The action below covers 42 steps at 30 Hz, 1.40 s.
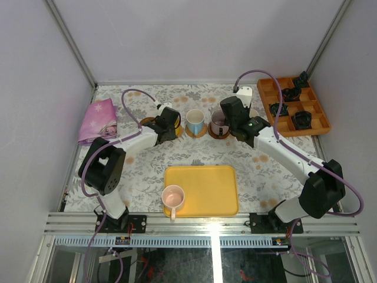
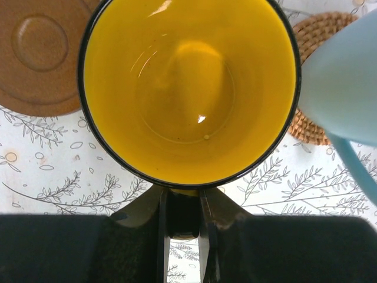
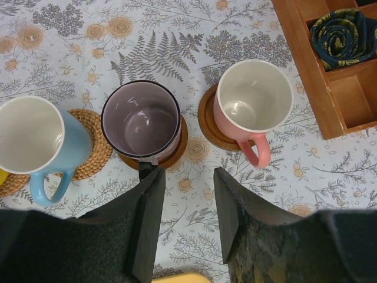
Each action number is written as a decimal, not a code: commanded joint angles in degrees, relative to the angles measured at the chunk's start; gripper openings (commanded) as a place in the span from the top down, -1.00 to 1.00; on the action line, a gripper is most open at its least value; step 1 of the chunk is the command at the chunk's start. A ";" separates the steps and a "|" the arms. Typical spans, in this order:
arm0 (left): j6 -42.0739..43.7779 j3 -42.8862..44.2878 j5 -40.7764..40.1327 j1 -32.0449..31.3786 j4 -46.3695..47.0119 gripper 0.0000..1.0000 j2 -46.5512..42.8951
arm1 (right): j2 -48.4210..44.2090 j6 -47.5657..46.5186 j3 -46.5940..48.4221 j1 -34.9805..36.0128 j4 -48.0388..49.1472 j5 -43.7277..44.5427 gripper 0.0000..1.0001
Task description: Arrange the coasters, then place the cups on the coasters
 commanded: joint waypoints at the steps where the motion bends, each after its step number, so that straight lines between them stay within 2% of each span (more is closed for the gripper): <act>1: -0.42 -0.96 0.88 0.74 6.74 1.00 -3.26 | -0.27 0.40 2.59 -0.39 0.67 -0.38 0.09; 17: 1.33 -2.35 1.85 1.35 11.98 1.00 -4.23 | 0.72 1.26 2.71 -0.39 0.52 -1.62 0.11; 42: 2.02 -1.04 2.99 1.90 10.86 1.00 -0.01 | 1.76 1.34 3.32 -0.38 0.55 -2.48 0.12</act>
